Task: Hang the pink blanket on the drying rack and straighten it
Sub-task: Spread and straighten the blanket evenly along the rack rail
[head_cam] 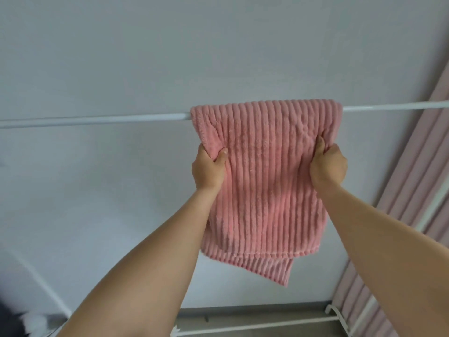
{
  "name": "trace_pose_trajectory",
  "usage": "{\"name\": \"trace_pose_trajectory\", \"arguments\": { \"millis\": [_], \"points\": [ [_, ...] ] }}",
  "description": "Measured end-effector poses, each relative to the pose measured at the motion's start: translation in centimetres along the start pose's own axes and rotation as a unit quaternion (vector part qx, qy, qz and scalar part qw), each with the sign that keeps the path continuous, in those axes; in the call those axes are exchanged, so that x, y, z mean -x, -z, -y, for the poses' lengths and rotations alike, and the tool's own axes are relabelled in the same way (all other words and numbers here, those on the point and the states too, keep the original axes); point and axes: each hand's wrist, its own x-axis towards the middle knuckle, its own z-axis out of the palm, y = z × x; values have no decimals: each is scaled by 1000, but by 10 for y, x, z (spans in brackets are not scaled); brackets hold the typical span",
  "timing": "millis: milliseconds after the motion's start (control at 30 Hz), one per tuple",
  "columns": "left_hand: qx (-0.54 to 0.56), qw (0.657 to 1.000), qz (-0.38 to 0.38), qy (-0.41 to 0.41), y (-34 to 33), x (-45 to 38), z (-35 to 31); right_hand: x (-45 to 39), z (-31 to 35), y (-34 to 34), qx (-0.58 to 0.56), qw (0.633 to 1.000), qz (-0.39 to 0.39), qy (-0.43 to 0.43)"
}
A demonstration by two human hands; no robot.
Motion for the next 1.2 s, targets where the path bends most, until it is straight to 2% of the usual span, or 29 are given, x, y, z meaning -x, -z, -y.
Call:
{"name": "trace_pose_trajectory", "arguments": {
  "millis": [133, 300, 400, 467, 567, 633, 767, 867, 1100, 1200],
  "points": [
    [-18, 998, 65, 4, 12, -5, 16, 23, -23, -8, 12, 998, 38, -38],
    [-74, 991, 106, 22, 18, 4, 35, 46, -37, -19, 20, 993, 100, -67],
    [-83, 987, 137, 29, 23, 2, 33, 35, -23, -13, -52, 992, 73, -93],
    [-65, 991, 117, 7, 27, 0, 17, 17, -4, -4, -121, 987, 42, -99],
    [15, 1000, 1, -26, 31, -7, -26, -12, 28, 7, -185, 978, 49, -87],
    [18, 999, -41, -30, 28, -17, -56, -28, 41, 11, -198, 975, 55, -85],
    [-47, 999, -11, 8, 12, -27, -84, -52, 47, 16, -160, 983, 50, -73],
    [-56, 998, -8, -28, 2, -13, -72, -63, 46, 21, -130, 989, 50, -57],
    [-25, 995, 26, -90, -23, 27, -33, -84, 63, 50, -88, 994, -53, 35],
    [-34, 994, -8, -99, -20, 22, -37, -88, 55, 56, -85, 994, -53, 49]
  ]
}}
